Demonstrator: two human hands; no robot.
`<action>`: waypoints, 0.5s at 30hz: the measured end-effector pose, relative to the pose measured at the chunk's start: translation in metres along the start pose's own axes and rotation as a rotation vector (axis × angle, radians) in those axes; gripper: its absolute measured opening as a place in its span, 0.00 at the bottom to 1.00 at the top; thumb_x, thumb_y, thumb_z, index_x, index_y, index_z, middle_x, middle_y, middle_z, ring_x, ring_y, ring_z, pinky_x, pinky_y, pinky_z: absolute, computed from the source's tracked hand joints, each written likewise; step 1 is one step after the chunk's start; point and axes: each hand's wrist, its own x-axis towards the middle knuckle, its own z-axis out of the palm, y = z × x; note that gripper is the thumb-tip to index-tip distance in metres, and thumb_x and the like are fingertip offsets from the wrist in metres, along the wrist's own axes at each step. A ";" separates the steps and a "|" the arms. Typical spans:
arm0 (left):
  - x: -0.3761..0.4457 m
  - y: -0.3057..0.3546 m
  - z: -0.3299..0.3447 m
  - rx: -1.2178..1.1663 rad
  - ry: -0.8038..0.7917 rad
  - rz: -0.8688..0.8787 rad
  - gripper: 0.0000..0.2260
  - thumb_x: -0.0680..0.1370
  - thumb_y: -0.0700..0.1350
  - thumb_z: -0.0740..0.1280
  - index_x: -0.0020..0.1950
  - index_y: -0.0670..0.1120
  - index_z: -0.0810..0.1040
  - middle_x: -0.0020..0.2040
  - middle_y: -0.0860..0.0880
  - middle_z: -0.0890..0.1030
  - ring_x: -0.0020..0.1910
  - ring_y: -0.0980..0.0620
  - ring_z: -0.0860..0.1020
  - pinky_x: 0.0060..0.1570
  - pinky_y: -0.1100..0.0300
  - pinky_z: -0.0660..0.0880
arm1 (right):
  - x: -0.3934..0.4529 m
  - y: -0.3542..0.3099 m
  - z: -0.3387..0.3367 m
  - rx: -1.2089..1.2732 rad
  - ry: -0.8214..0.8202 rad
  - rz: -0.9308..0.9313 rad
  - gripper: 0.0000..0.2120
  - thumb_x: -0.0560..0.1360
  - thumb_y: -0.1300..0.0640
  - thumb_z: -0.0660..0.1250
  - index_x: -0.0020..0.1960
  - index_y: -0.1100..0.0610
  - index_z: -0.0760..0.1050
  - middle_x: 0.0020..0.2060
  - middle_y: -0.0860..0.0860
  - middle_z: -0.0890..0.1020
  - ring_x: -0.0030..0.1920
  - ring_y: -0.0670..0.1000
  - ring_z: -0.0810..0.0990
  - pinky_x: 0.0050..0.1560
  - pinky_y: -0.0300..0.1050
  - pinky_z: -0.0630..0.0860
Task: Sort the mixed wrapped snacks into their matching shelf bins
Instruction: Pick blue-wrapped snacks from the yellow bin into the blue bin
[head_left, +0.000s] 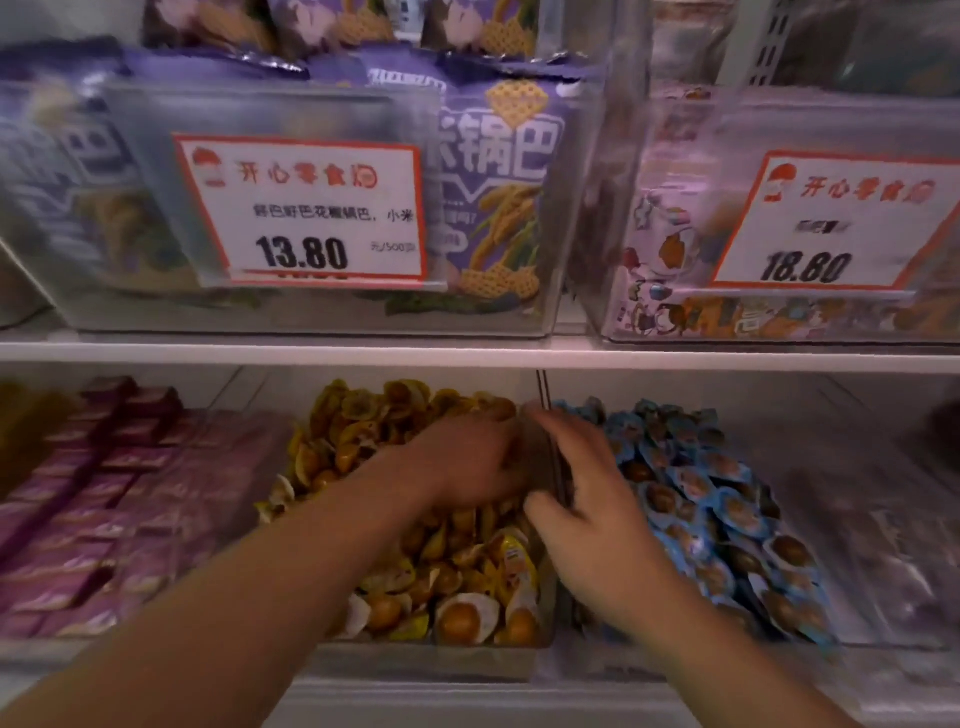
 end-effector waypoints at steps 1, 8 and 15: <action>0.008 -0.006 0.000 0.081 0.003 0.040 0.21 0.79 0.58 0.60 0.69 0.50 0.73 0.66 0.47 0.74 0.64 0.46 0.74 0.63 0.50 0.71 | 0.000 0.000 -0.001 -0.001 0.001 0.002 0.34 0.70 0.51 0.59 0.76 0.41 0.62 0.70 0.39 0.63 0.67 0.34 0.63 0.60 0.17 0.56; -0.014 -0.065 -0.014 0.267 -0.098 -0.040 0.18 0.76 0.61 0.61 0.52 0.50 0.81 0.52 0.49 0.81 0.55 0.47 0.78 0.54 0.55 0.73 | -0.001 -0.002 -0.002 -0.043 0.017 -0.004 0.31 0.68 0.50 0.61 0.72 0.39 0.66 0.68 0.37 0.63 0.67 0.37 0.63 0.61 0.19 0.56; -0.026 -0.071 -0.038 0.208 -0.067 -0.225 0.13 0.75 0.60 0.63 0.50 0.52 0.77 0.46 0.52 0.77 0.50 0.49 0.79 0.40 0.57 0.72 | 0.000 -0.005 -0.002 -0.038 0.025 -0.006 0.34 0.64 0.42 0.58 0.71 0.41 0.67 0.68 0.41 0.64 0.67 0.38 0.64 0.61 0.17 0.55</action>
